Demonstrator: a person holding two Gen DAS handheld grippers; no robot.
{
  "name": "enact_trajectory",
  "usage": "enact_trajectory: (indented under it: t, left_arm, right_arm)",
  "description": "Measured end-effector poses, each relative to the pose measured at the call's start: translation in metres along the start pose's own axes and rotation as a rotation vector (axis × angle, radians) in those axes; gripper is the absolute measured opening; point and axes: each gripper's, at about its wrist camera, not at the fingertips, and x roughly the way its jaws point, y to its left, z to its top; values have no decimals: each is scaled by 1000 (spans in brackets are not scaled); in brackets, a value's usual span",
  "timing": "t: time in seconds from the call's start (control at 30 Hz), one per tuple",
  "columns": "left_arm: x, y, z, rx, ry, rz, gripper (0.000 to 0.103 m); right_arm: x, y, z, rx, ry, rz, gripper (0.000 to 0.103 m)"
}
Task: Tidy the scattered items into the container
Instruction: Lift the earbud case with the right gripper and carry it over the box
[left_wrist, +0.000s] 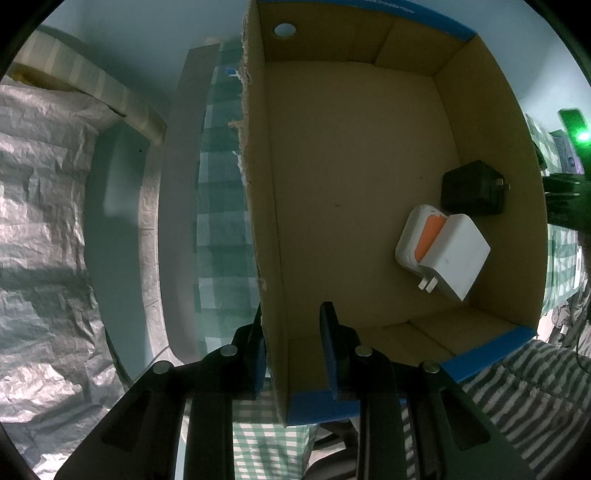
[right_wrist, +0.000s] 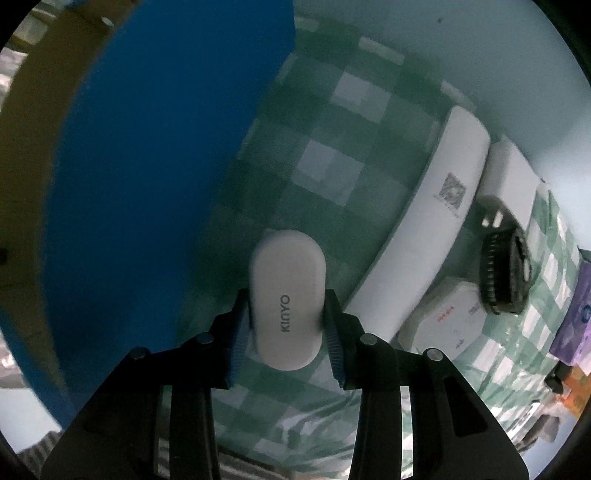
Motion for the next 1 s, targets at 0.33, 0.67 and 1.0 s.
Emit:
enact_trajectory:
  t: [0.33, 0.67, 1.0]
  left_arm:
    - [-1, -1, 0, 6, -5, -2, 26]
    - [-4, -1, 1, 7, -6, -4, 26]
    - [-4, -2, 1, 4, -5, -3, 26]
  right_arm:
    - [-68, 2, -4, -59, -80, 16, 37]
    - [-138, 53, 12, -185, -164, 68, 37]
    - [-81, 107, 34, -329, -99, 72, 37]
